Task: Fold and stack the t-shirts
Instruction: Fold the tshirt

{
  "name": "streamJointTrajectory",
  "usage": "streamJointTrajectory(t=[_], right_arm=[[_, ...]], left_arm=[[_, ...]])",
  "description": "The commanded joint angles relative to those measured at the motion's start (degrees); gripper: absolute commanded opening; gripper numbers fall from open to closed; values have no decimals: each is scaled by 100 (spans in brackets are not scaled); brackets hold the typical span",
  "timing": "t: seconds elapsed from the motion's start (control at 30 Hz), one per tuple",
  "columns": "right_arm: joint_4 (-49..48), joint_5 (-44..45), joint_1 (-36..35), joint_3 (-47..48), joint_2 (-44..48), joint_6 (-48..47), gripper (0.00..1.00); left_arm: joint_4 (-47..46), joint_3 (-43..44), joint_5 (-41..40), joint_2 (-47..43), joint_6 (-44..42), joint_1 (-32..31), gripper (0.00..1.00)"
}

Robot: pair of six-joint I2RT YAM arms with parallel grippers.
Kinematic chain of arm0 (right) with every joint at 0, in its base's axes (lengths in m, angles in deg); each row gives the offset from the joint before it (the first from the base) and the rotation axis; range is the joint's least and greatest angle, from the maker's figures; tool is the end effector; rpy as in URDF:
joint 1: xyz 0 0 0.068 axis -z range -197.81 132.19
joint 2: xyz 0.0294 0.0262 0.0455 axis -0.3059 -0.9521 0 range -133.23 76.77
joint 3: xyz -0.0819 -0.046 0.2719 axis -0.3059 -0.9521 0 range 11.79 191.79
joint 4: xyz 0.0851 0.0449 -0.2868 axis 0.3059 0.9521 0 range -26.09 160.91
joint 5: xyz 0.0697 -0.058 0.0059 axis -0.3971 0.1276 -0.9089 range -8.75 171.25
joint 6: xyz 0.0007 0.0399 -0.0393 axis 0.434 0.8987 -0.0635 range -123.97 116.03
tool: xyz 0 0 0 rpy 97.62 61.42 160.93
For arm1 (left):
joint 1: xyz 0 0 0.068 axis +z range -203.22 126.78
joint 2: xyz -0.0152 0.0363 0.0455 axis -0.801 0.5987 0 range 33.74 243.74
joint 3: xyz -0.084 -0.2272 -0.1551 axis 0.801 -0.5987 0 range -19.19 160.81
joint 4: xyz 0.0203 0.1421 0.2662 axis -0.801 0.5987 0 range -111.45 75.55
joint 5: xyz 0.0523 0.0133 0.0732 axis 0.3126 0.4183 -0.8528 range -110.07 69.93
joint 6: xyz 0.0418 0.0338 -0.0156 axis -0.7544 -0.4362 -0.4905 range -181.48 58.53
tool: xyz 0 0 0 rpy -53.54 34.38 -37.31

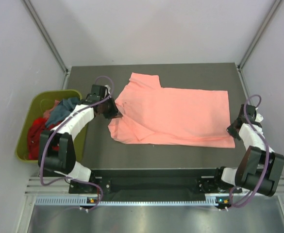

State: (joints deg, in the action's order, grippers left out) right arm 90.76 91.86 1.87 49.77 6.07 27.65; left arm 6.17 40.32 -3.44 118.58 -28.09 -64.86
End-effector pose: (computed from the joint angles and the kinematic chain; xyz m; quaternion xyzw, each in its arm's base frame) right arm 0.2418 -0.0941 0.1752 0.4378 0.8556 -0.0615 0.2692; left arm 0.3387 -0.0810 0.2339 -0.1319 0.9300 -0.2470 0.2380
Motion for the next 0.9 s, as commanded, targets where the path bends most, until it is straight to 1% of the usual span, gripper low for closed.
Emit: streamJointTrajectory(t=[0.0,0.13,0.27,0.47,0.67,0.77,0.87], right_arm=[[-260,107,36,464,-216,-156,0],[-233,275,62,658,-313,-112,0],[-303,249,71,764,-383,-121,0],[-312,231,123,834,-586,-147,0],[-338,284,194,843,-551,-138,0],[-574,-67,194,834,-472,-112,0],[-725,-375,185,878,-541,-77,0]], left_arm=[[-28,465,-62,226,-192,4,0],[77,799,-378,541,-315,4,0],[218,1133,-537,753,-421,13,0],[200,1195,-713,789,-403,21,0],[315,1186,-1205,639,-464,21,0],[279,1195,-1258,622,-473,30,0],[244,1256,-1126,736,-430,30,0]])
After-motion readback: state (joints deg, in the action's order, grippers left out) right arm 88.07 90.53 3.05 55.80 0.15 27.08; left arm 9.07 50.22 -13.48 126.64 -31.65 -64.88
